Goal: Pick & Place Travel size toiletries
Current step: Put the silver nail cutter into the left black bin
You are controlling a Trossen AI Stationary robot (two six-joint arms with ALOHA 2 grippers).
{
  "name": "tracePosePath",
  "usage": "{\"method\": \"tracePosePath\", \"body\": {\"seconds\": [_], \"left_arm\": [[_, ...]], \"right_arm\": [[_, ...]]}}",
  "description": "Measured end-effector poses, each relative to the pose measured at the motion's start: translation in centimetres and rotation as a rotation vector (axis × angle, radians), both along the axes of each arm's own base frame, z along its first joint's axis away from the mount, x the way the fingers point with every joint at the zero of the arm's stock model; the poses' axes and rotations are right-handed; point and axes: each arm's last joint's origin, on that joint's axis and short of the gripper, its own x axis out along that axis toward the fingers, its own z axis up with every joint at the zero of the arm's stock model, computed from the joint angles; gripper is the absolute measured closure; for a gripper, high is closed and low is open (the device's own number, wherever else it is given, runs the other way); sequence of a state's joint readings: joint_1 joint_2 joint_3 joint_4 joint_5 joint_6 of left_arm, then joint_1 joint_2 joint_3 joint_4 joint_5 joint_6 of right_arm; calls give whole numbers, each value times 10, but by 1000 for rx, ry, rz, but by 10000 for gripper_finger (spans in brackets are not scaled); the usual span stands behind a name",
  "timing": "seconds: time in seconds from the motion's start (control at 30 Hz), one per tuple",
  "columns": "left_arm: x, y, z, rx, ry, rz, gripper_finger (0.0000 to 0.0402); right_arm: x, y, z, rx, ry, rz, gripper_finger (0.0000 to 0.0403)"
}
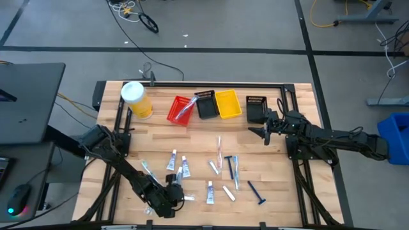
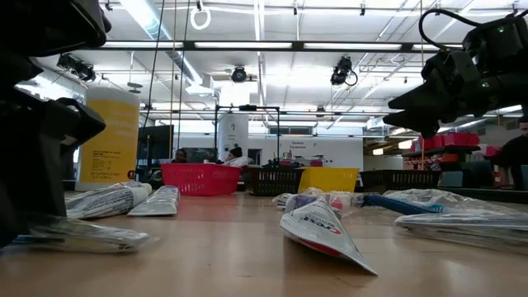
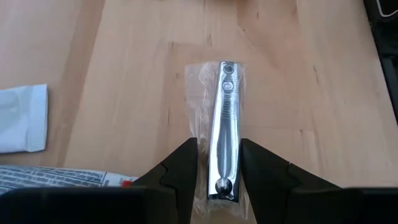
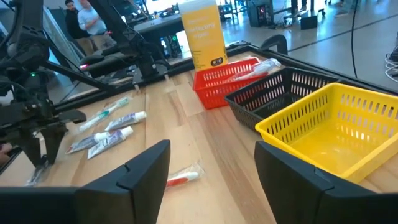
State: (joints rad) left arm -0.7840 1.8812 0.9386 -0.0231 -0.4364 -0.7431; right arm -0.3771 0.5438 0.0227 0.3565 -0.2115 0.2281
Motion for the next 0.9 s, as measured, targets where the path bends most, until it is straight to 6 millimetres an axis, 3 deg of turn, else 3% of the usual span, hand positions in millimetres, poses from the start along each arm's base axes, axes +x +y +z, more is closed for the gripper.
{"method": "tracePosePath", "body": {"seconds": [0.33, 0.6, 0.77, 0.9], "left_arm": [[2, 5, -1, 41, -10, 28, 318], [13, 20, -1, 90, -62, 158, 319], [35, 44, 3, 101, -96, 276, 324], [66, 67, 20, 109, -128, 328, 324]], "right_arm": [[0, 0, 0, -8, 2, 1, 149], [0, 0, 0, -8, 1, 1, 165], [0, 0, 0, -8, 1, 1, 163], [0, 0, 0, -8, 2, 1, 153]]}}
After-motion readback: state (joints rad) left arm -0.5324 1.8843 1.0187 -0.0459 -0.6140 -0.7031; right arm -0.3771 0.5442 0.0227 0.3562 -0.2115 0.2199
